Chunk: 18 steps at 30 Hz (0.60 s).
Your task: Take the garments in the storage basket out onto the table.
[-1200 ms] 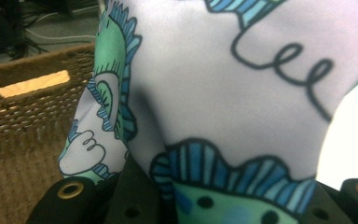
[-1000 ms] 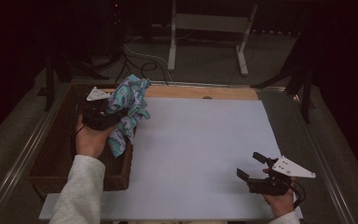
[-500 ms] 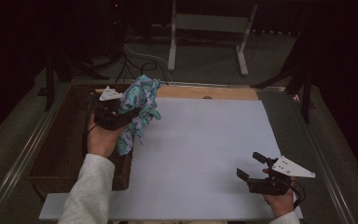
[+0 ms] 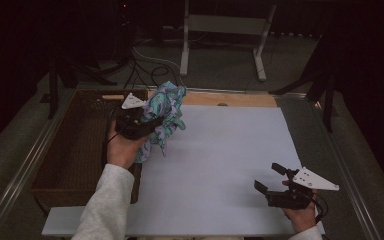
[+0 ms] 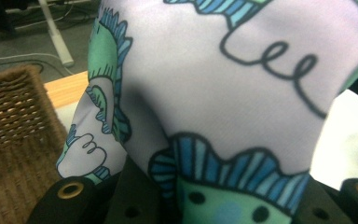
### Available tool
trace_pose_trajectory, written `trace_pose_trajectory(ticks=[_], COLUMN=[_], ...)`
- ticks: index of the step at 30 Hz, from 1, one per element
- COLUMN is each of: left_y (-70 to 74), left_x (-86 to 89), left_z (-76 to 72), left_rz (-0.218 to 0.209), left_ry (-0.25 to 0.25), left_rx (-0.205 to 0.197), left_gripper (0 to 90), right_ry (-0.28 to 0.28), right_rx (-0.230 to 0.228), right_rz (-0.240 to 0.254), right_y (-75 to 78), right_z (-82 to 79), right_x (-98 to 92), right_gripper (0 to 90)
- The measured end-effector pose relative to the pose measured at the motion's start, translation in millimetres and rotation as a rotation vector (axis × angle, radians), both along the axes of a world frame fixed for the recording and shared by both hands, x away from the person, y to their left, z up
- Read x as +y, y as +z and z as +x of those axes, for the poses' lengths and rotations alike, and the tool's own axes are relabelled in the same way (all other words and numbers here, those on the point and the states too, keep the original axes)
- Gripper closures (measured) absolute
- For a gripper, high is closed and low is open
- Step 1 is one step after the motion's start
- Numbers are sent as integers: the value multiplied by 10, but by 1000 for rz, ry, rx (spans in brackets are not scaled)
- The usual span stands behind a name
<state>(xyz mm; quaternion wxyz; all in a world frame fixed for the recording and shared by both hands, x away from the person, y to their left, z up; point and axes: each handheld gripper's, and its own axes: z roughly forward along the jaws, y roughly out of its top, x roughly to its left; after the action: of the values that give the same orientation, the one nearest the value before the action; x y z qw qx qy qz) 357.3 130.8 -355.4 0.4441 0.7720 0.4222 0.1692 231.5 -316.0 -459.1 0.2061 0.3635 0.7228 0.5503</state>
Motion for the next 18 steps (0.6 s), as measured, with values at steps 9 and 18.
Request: trace_pose_trajectory(ticks=[9, 18], left_y=[-45, -78], left_x=[-183, -355], left_z=[18, 22], left_rz=[1, 6], left_ry=[-41, -76], left_rx=[5, 9], left_gripper=[729, 729], right_ry=[1, 1], right_rx=[0, -3], right_rz=[1, 0], right_y=[0, 0], right_z=[1, 2], right_x=[-2, -7], right_gripper=[77, 77])
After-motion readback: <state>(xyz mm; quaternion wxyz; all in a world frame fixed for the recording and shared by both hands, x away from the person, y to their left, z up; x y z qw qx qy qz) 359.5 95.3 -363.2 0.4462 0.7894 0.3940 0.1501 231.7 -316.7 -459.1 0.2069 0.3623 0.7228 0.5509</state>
